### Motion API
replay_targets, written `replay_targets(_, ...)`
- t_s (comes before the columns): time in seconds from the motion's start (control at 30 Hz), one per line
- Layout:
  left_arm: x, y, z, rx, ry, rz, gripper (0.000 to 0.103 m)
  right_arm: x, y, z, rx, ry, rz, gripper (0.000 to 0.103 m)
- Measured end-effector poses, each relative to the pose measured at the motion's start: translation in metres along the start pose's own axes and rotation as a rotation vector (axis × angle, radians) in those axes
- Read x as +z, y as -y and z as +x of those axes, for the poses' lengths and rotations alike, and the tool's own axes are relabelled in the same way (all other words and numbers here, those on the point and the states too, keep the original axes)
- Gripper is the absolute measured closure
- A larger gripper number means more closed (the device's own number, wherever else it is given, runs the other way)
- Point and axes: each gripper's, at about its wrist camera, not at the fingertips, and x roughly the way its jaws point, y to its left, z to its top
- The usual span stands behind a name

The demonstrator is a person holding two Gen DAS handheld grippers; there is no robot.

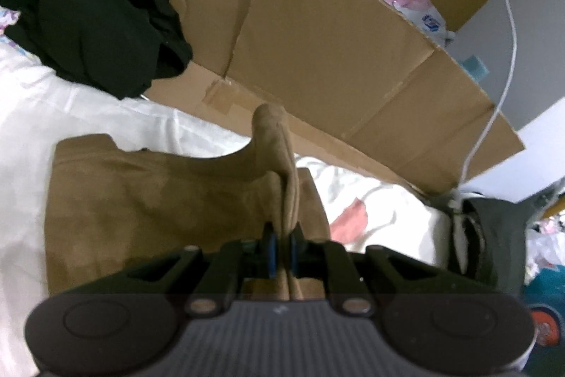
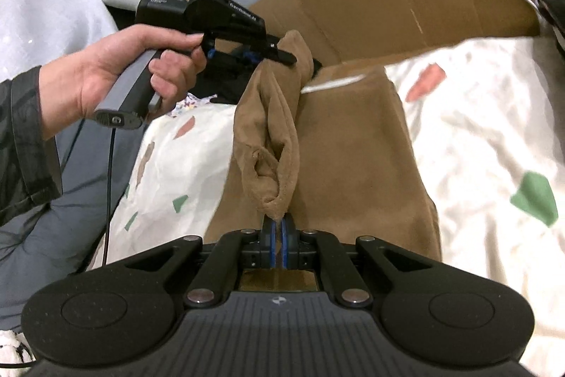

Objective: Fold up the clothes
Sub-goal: 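Lift the gripped shirt edge with both grippers and fold it over, then lower the folded edge onto the shirt bundle with both grippers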

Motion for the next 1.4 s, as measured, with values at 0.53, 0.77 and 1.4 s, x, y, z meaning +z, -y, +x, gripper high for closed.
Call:
replay_targets(0.53, -0.007, 0.043, 0.056, 0.123, -0.046, 0.035, 0.094, -0.024, 0.055, -0.013, 0.010, 0.014, 0.124, 0.103)
replay_targets(0.77, -0.012, 0.054, 0.065, 0.176, -0.052, 0.050, 0.094, -0.029, 0.072, -0.018, 0.015, 0.015, 0.194, 0.102)
replay_targets(1.4, -0.006, 0.059, 0.060, 0.182, -0.069, 0.075, 0.094, -0.025, 0.078, 0.025, 0.116, 0.011, 0.258, 0.096)
